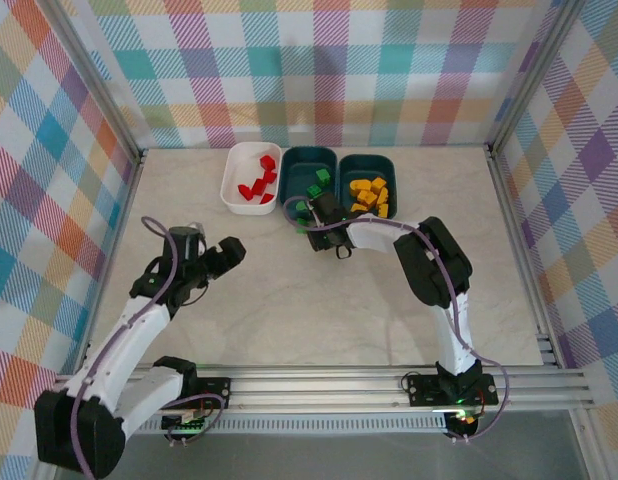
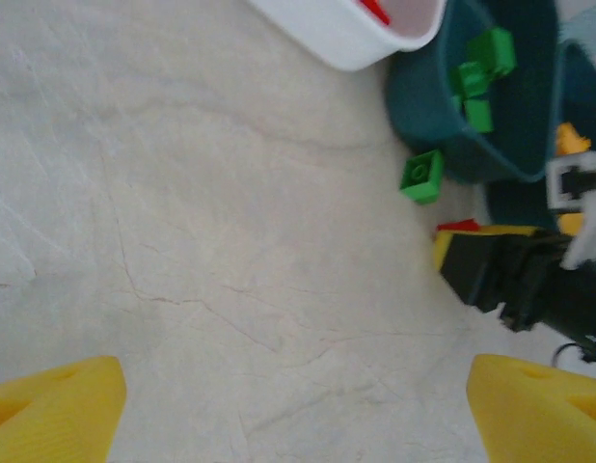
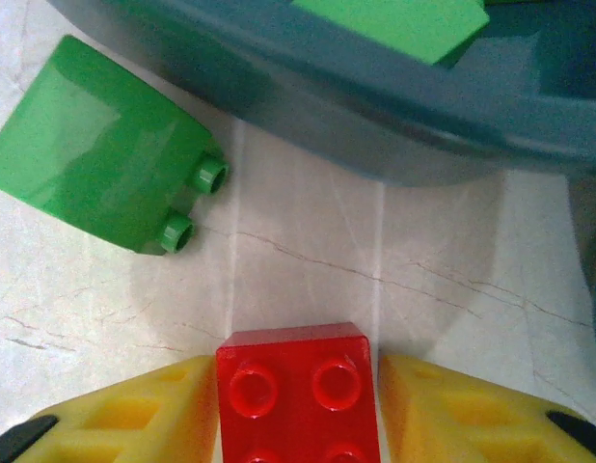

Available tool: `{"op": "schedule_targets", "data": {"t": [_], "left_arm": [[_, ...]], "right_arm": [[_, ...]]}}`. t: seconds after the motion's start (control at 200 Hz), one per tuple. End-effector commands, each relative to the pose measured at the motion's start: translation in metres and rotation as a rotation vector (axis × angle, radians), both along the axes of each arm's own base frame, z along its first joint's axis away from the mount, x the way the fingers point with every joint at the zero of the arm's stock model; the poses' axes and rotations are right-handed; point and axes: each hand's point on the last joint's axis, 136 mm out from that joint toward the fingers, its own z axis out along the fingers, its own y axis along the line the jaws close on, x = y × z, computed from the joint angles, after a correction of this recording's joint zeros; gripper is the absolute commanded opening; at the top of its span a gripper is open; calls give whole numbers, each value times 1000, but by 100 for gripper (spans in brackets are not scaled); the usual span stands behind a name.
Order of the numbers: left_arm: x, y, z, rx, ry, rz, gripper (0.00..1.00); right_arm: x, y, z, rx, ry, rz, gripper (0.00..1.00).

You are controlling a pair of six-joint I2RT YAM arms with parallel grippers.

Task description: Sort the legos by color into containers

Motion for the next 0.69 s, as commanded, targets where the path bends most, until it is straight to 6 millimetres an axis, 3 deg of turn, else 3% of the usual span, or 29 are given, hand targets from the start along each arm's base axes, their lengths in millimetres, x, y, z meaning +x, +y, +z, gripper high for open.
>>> {"op": "schedule_targets", "data": {"t": [0.0,0.095,0.18,0.33,0.385,0.47,0.69], "left_arm": [[-13,10,-7,36,26,18,92],[-16,10,-6,29,32,18,92],[-18,12,-12,26,54,37,92],[-26,27,-49,13,179,193,92],[-31,24,-67,-63,205,244,92],[-35,14,-81,-191,166,254,91],[-55,20,-75,-141,119,204,98]], "right_arm": [[2,4,3,7,-9,11,37],[-4,3,20,28,-42,-3,34],[-15,10,47,83,-74,1,34],[-21,38,88,233,-89,21,33],[-13,53,99,293,-98,23,33],[2,74,109,341,-101,27,33],[46,116,123,371,-157,50,33]]}}
